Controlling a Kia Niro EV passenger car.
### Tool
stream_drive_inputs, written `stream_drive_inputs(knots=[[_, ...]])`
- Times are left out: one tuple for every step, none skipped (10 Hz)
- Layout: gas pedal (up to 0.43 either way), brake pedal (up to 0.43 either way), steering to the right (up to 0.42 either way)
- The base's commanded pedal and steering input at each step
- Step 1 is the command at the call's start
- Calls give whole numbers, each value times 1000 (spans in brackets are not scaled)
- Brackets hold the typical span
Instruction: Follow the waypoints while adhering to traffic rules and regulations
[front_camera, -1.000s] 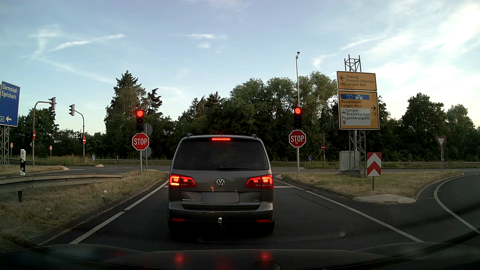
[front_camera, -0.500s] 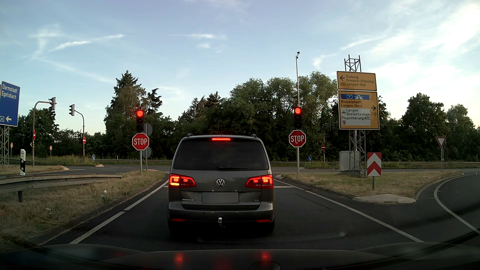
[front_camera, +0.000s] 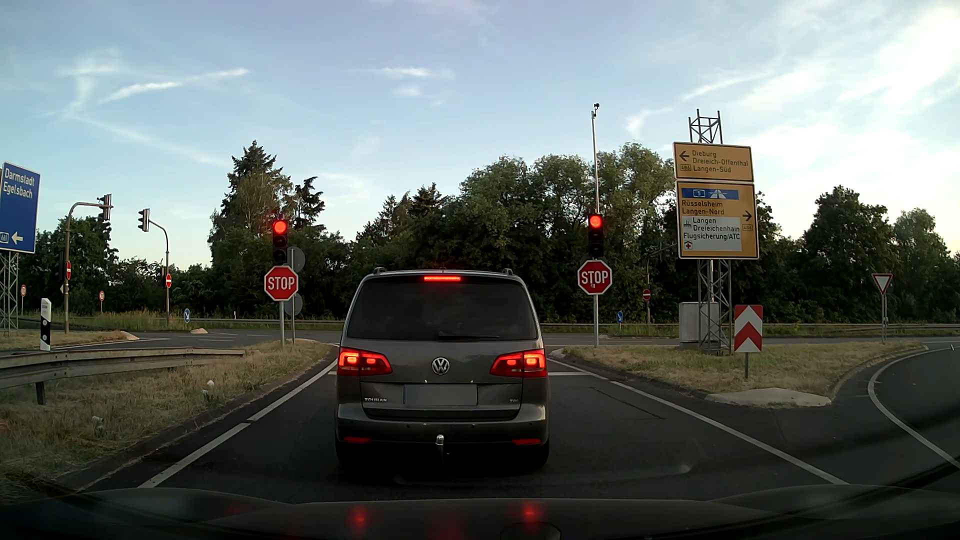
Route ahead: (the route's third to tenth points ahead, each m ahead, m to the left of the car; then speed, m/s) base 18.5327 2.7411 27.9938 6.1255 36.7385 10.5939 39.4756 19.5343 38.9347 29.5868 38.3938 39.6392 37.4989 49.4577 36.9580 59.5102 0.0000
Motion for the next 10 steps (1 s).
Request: stream_drive_inputs(knots=[[0, 390, -10], [0, 390, -10], [0, 390, -10], [0, 390, -10], [0, 390, -10], [0, 390, -10], [0, 390, -10], [0, 390, -10], [0, 390, -10], [0, 390, -10]])
